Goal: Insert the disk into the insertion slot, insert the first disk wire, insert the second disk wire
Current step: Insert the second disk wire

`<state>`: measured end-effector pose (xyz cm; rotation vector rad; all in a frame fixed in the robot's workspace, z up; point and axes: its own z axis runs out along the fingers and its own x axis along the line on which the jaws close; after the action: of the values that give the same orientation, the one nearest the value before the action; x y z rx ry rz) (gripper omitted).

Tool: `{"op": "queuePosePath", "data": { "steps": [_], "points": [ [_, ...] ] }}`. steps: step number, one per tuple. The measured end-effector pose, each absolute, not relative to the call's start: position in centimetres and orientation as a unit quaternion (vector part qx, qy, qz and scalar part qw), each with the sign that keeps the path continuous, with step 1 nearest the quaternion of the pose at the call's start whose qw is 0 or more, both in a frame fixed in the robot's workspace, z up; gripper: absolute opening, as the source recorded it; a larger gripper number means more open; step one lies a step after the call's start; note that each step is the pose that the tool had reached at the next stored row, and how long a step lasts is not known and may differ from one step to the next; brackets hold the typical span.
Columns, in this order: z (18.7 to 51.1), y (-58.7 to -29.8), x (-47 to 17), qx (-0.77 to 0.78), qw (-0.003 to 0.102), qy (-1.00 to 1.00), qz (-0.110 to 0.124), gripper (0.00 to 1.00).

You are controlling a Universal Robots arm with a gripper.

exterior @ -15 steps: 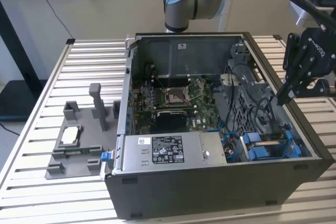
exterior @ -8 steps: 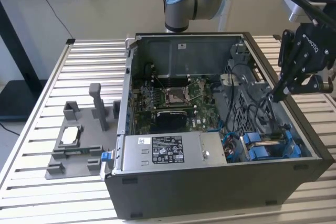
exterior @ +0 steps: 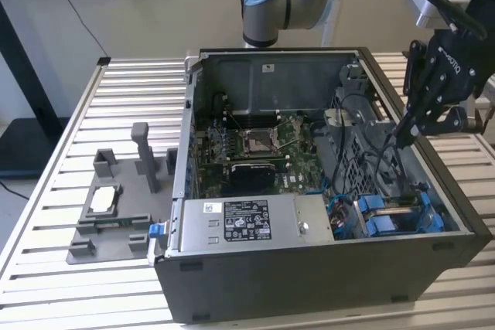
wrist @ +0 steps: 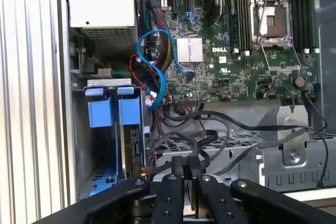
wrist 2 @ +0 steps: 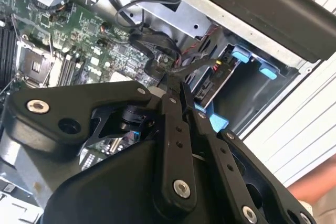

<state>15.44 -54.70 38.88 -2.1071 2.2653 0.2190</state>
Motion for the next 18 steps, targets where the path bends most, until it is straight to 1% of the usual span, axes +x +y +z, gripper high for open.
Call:
{"op": "queuePosePath", "data": {
  "steps": [3,5,9,10,12,18],
  "points": [
    [38.9,-54.7,14.8,-0.68,0.019,0.729,0.069,0.16],
    [38.9,-54.7,14.4,-0.681,0.015,0.729,0.065,0.16],
    [38.9,-54.7,13.9,-0.688,-0.005,0.724,0.045,0.16],
    [38.9,-54.7,13.8,-0.69,-0.007,0.723,0.043,0.16],
    [38.8,-54.7,13.8,-0.694,-0.009,0.719,0.041,0.16],
    [38.6,-54.8,13.7,-0.706,-0.01,0.707,0.041,0.16]
  ]
}}
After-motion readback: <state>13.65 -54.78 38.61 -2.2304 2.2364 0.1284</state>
